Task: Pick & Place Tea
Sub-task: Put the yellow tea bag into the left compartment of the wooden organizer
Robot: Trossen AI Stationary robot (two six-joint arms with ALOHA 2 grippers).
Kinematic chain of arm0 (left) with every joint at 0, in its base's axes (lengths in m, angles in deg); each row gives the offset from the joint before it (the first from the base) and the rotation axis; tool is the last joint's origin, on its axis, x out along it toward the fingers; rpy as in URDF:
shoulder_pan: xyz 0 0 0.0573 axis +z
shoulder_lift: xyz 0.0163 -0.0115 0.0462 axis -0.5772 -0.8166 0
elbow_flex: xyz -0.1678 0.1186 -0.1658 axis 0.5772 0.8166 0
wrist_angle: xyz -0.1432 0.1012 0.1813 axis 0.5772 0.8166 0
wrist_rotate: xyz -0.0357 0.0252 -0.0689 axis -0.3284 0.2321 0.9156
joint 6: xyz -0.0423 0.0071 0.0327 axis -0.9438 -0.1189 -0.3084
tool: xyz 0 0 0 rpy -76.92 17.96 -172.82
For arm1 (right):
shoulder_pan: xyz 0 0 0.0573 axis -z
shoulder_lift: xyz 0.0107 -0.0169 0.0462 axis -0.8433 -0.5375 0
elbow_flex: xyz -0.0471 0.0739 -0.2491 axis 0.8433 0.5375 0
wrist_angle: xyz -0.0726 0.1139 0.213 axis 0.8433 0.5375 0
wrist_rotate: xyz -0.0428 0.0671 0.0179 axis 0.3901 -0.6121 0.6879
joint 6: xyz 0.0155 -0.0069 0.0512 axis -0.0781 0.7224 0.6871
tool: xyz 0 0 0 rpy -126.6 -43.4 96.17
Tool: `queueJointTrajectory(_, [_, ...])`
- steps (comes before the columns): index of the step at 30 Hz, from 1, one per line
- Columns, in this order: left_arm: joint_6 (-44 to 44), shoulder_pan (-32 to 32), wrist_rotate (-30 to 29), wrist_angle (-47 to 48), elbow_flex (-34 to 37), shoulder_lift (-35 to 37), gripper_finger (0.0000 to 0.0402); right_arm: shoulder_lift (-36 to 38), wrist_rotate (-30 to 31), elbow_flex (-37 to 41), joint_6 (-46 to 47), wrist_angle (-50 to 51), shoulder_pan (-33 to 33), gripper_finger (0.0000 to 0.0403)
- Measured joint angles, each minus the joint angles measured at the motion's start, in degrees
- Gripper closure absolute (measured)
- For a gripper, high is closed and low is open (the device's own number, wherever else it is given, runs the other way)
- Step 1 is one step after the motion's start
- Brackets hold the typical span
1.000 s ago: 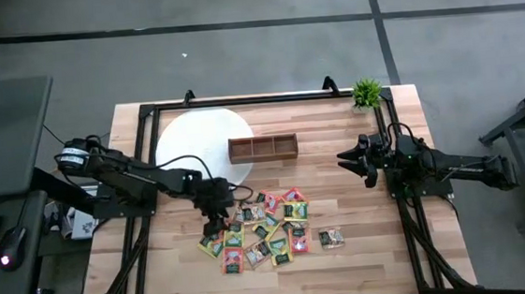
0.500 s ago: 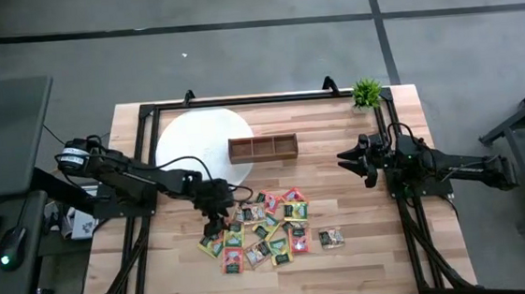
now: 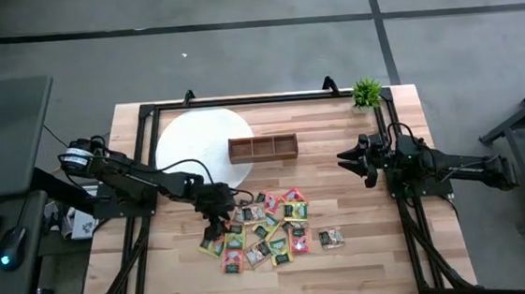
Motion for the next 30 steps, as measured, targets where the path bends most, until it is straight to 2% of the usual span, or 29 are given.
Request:
queueJointTrajectory(7, [0.0,-0.3,-0.3,0.0,0.0,0.0,0.0173,0.0,0.0,0.0,0.0,0.0,0.0,0.0238])
queueJointTrajectory(22, [0.0,-0.3,-1.1,0.2,0.1,0.0,0.0312,0.0,0.0,0.0,0.0,0.0,0.0,0.0238])
queueJointTrajectory(30, [0.0,-0.2,0.3,-1.3,0.1,0.0,0.0331,0.0,0.0,0.0,0.0,0.0,0.0,0.0238])
